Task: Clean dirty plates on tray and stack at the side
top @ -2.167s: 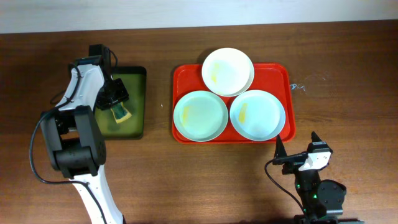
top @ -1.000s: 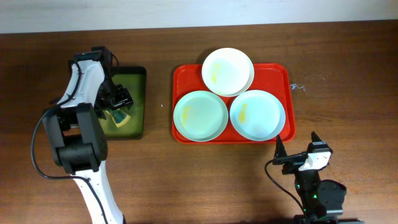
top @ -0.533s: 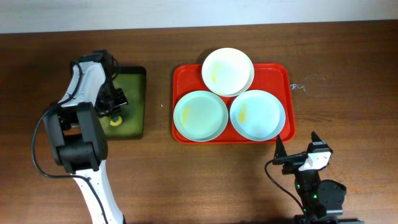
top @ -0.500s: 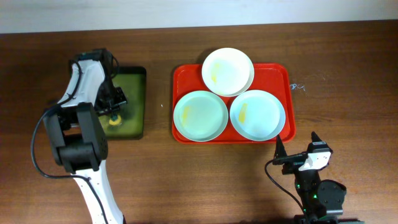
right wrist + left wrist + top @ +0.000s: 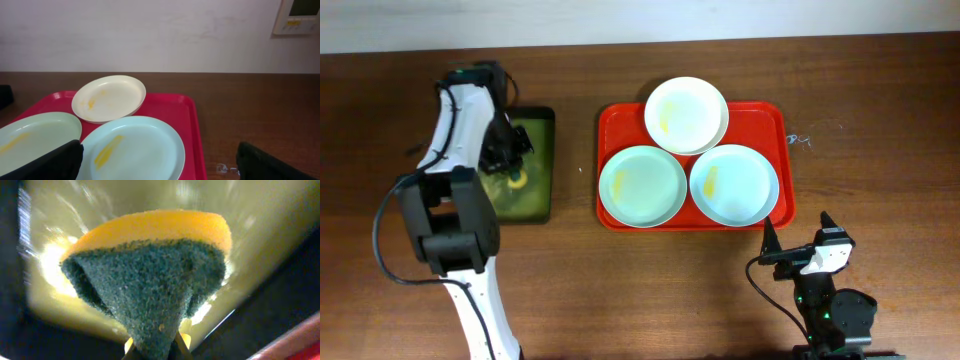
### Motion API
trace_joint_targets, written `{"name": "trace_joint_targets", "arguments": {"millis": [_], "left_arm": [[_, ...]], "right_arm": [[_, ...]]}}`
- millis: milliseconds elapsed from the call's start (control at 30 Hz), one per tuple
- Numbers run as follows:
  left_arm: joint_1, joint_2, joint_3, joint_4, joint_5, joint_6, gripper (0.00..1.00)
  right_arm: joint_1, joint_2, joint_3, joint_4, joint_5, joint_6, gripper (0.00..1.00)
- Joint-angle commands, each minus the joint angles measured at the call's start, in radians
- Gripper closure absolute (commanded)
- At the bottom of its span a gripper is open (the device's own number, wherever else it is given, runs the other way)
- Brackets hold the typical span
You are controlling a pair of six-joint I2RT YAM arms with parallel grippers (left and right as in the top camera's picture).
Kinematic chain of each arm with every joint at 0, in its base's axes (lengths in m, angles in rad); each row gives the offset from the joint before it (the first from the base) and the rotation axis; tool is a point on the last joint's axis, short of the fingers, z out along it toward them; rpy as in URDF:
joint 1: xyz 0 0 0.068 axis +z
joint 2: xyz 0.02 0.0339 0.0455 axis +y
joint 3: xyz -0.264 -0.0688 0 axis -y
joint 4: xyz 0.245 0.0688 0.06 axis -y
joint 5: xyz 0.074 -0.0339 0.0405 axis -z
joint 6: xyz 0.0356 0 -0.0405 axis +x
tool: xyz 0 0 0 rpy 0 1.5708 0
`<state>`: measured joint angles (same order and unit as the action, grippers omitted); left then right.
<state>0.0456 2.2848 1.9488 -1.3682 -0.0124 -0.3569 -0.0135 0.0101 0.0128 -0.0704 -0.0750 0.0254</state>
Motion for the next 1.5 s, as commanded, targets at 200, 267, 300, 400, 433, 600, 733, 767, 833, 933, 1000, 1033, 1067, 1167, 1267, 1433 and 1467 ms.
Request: {"name": "trace_joint_targets", "arguments": {"millis": [200,267,300,400,433,600,733,767,833,933,1000,1033,1067,1167,1267,1433,1467], "left_arm": [[-0.030,-0.110,0.439,-0.268,0.116,0.013,1.00],[-0.095,-0.143,0.444,-0.284,0.151,0.013,1.00],[-0.125,-0.143,0.441,-0.293,0.151,0.014,1.00],[-0.282,-0.140,0.318,-0.220,0.151,0.011,1.00],[-0.326,-0.140,0.262,-0.164,0.151,0.002,1.00],[-0.509,-0.140,-0.040,0.180,0.146,-0.078,1.00],[-0.617,-0.140,-0.216,0.376,0.014,-0.201,1.00],[-0.632,-0.140,-0.237,0.393,-0.021,-0.224,1.00],[-0.646,-0.140,-0.256,0.404,-0.050,-0.231,1.00],[-0.646,-0.140,-0.264,0.414,-0.060,-0.234,0.96],[-0.646,-0.140,-0.264,0.412,-0.058,-0.234,0.45],[-0.646,-0.140,-0.264,0.412,-0.056,-0.234,0.11],[-0.646,-0.141,-0.263,0.410,-0.056,-0.234,0.05],[-0.632,-0.166,-0.244,0.370,-0.055,-0.234,0.03],[-0.591,-0.256,-0.169,0.279,-0.055,-0.234,0.03],[-0.468,-0.494,-0.119,0.175,-0.074,-0.234,0.00],[-0.430,-0.542,-0.119,0.142,-0.101,-0.233,0.00]], "right_arm": [[-0.006,-0.006,-0.007,-0.003,0.005,0.000,0.01],[-0.006,-0.006,-0.007,-0.003,0.005,0.000,0.02],[-0.006,-0.006,-0.007,-0.003,0.005,0.000,0.02],[-0.006,-0.006,-0.007,-0.003,0.005,0.000,0.02],[-0.006,-0.006,-0.007,-0.003,0.005,0.000,0.02],[-0.006,-0.006,-0.007,-0.003,0.005,0.000,0.02],[-0.006,-0.006,-0.007,-0.003,0.005,0.000,0.02],[-0.006,-0.006,-0.007,-0.003,0.005,0.000,0.02],[-0.006,-0.006,-0.007,-0.003,0.005,0.000,0.02],[-0.006,-0.006,-0.007,-0.003,0.005,0.000,0.02],[-0.006,-0.006,-0.007,-0.003,0.005,0.000,0.02],[-0.006,-0.006,-0.007,-0.003,0.005,0.000,0.02],[-0.006,-0.006,-0.007,-0.003,0.005,0.000,0.02],[-0.006,-0.006,-0.007,-0.003,0.005,0.000,0.02],[-0.006,-0.006,-0.007,-0.003,0.005,0.000,0.02],[-0.006,-0.006,-0.007,-0.003,0.005,0.000,0.02],[-0.006,-0.006,-0.007,-0.003,0.005,0.000,0.02]]}}
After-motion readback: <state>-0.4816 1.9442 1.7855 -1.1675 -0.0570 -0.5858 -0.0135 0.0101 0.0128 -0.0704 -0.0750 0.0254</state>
